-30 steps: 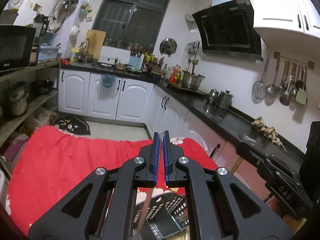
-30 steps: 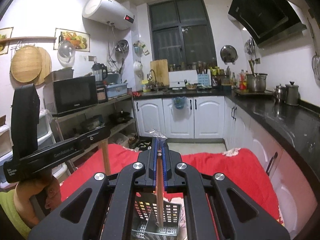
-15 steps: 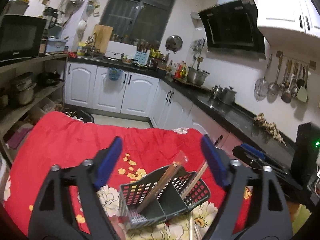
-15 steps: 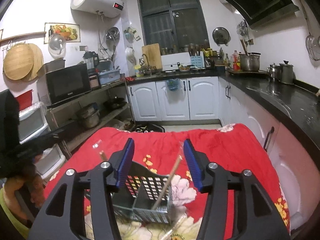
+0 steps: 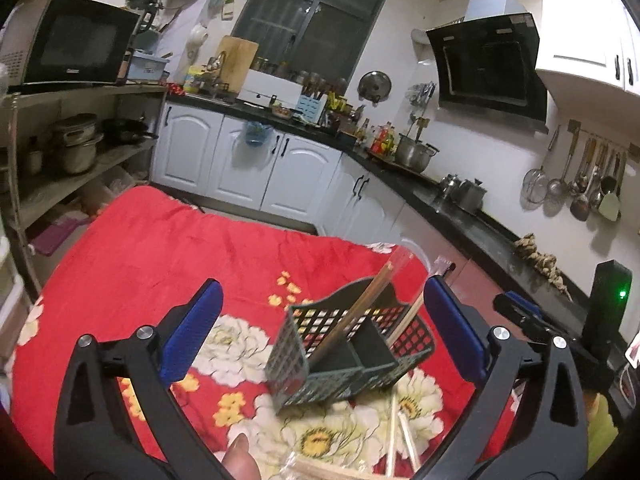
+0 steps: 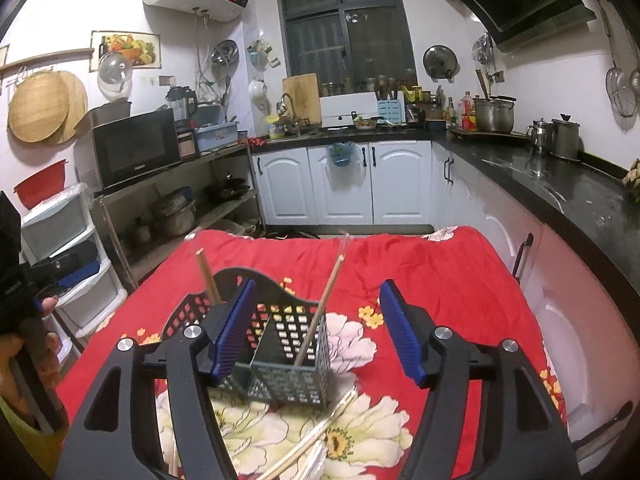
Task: Organize utensils
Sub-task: 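Move both open tools back down toward the remaining chopsticks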
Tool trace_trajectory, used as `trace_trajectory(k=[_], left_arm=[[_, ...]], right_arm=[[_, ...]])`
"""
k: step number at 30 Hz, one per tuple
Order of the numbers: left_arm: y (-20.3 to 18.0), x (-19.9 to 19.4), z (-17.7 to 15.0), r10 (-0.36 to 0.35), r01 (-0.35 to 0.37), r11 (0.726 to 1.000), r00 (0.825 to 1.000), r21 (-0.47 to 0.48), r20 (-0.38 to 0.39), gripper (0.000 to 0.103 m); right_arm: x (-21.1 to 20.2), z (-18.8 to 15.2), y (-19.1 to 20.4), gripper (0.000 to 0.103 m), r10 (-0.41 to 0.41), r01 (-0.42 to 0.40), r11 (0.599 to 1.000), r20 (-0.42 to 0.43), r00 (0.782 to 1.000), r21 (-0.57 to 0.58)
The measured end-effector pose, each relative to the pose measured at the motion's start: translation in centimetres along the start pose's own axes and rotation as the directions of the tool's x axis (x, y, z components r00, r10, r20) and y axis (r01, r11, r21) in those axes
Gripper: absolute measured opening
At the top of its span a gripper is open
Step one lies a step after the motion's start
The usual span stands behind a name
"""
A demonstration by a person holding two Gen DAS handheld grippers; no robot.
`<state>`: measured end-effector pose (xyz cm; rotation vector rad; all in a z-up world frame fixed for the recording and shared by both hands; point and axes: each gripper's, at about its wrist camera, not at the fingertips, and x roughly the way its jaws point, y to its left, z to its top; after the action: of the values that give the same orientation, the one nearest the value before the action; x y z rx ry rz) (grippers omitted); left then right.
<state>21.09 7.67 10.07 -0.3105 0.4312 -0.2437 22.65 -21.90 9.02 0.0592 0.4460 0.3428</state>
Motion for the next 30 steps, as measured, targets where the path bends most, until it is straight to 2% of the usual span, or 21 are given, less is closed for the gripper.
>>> trace_trajectory(k=[14, 30], left_arm=[[1.0, -1.0, -4.1, 0.000, -0.003, 1.000, 0.996, -0.030, -0.087, 0.093], [2.1, -0.9, -8.8, -0.014, 0.004, 0.999, 0.980, -0.046, -0.199, 0.092]], right_arm=[[-1.3, -3.3, 1.4, 0.064, 0.035, -0.039, 0.998, -0.071, 0.997, -0.048], [-1.9, -6.9, 1.1, 0.064, 0.041, -0.046, 0.998, -0.144, 0.989, -0.034]])
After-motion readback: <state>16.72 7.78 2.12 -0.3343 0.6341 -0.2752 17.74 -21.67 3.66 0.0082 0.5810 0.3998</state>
